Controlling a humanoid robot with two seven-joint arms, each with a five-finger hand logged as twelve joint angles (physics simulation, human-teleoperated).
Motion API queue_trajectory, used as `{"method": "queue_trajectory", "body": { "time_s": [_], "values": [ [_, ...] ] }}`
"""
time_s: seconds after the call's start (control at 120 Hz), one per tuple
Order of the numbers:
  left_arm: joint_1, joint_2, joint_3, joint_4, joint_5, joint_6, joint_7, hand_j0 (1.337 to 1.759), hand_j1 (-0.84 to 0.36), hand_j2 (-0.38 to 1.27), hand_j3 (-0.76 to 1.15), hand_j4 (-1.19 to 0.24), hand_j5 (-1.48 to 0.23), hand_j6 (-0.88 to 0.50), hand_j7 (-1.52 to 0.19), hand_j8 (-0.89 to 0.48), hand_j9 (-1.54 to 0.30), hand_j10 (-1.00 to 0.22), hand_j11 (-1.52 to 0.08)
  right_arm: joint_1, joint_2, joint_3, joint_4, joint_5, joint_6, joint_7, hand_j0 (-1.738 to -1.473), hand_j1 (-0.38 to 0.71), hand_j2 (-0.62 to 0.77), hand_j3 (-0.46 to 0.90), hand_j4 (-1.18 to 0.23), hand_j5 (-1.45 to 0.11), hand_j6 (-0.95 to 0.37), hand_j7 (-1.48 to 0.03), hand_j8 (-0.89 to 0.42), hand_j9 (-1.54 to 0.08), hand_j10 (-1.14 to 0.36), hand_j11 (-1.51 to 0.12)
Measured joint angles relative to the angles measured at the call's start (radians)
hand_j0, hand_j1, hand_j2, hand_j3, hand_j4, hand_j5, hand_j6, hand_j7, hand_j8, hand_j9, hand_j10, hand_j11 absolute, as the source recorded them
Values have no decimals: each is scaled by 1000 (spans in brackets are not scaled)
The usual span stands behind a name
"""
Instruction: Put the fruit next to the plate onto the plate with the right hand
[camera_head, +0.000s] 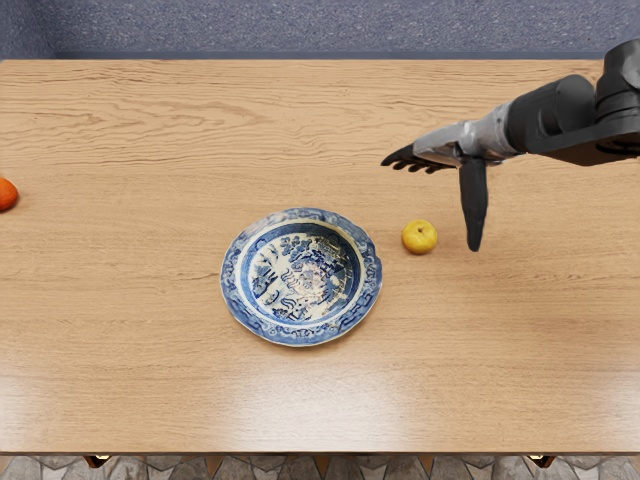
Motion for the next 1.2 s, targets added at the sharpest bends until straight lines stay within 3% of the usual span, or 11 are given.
{"method": "queue_trajectory", "body": {
  "time_s": [0.183, 0.442, 0.717, 1.017, 1.2],
  "values": [
    [0, 0, 0, 0, 0, 0, 0, 1658, 326, 4, 0, -19, -25, -19, -25, -19, -25, -19, -25, -54, -14, -2, 166, -133, -115, -1, -1658, -349, 0, 0, -2, 0, -4, 0, -3, 0, -2, 0],
    [0, 0, 0, 0, 0, 0, 0, 1658, 326, 4, 0, -19, -25, -19, -25, -19, -25, -19, -25, -176, 8, -10, 208, -330, -325, -2, -1658, -349, 1, 0, -2, 0, -4, 0, -3, 0, -2, 0],
    [0, 0, 0, 0, 0, 0, 0, 1658, 326, 4, 0, -19, -25, -19, -25, -19, -25, -19, -25, -267, 65, -14, 166, -458, -449, -2, -1658, -345, 1, 0, -6, -5, -8, -4, -6, -5, -5, -5],
    [0, 0, 0, 0, 0, 0, 0, 1658, 326, 4, 0, -19, -25, -19, -25, -19, -25, -19, -25, -299, 129, -22, 58, -538, -468, -2, -1658, -224, -19, 0, -108, -138, -110, -137, -109, -137, -108, -137],
    [0, 0, 0, 0, 0, 0, 0, 1658, 326, 4, 0, -19, -25, -19, -25, -19, -25, -19, -25, -314, 161, -29, 34, -560, -471, -2, -1658, -168, -29, 0, -155, -198, -157, -198, -156, -198, -155, -198]
  ]
}}
